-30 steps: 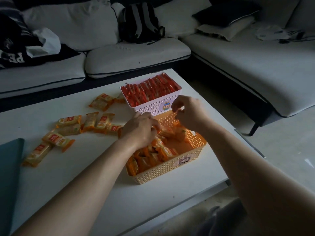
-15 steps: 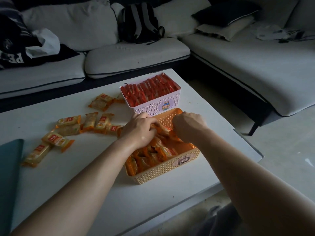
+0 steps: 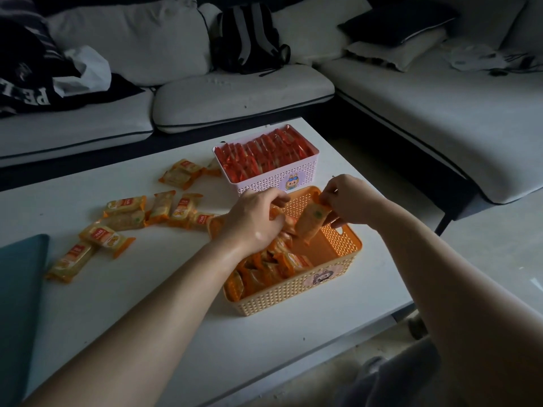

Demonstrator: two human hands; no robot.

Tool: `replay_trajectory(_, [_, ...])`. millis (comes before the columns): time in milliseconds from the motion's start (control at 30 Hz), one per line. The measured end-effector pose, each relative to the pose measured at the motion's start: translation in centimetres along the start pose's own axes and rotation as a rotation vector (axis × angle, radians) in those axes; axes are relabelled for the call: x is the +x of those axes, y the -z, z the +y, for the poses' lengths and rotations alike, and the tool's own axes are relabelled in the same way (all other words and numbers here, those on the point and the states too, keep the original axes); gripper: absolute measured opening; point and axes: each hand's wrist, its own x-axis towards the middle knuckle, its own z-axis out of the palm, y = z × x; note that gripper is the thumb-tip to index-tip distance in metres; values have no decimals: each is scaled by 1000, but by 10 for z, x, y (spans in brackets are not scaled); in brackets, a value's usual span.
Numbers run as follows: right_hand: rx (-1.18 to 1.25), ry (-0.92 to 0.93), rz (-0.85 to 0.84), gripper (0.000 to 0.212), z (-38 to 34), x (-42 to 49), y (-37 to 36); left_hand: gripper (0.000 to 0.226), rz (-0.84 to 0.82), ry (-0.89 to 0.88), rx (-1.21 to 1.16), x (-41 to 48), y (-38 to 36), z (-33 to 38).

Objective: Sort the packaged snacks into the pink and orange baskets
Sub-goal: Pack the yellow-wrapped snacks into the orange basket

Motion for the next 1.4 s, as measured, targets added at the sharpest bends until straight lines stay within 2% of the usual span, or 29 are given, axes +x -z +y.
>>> replay_trajectory(133, [-39, 91, 1, 13, -4, -3, 1, 52, -91, 20, -121, 3, -6, 13])
replay_trajectory(267, [-136, 125, 16, 13, -7, -5, 0, 40, -113, 40, -141, 4, -9, 18])
replay_trajectory(367, [-331, 140, 39, 15, -8, -5, -10, 28, -5, 48, -38, 3, -8, 10])
replay_trajectory(467, [-427, 146, 86, 18, -11, 0, -34, 20, 62, 83, -23, -2, 2, 3])
replay_trajectory(633, [-506, 173, -39, 21, -13, 5, -59, 15, 36, 141, -11, -22, 11, -10])
replay_trajectory(800, [-595, 155, 239, 24, -29, 1, -56, 15, 84, 203, -61, -46, 36, -22])
replay_trajectory(933, [-451, 377, 335, 27, -77, -31, -85, 9, 145, 269, -40, -75, 67, -47])
replay_trajectory(1033, [-388, 559, 247, 23, -119, -58, -129, 12, 212, 349, 22, -107, 95, -80])
replay_trajectory(1100, [-381, 599, 123, 20, -141, -61, -161, 12, 215, 406, 109, -126, 111, -106])
replay_trajectory(1167, [-408, 554, -36, 27, -163, -47, -194, 21, 184, 497, 205, -142, 127, -140])
replay_trajectory(1233, [-474, 446, -149, 48, -176, -25, -216, 35, 98, 598, 310, -148, 134, -169])
replay_trajectory(1300, [-566, 309, -140, 58, -182, 2, -230, 44, 26, 653, 381, -148, 137, -194])
replay_trajectory(1400, [-671, 129, -5, 66, -179, 46, -249, 55, 52, 720, 376, -140, 140, -234])
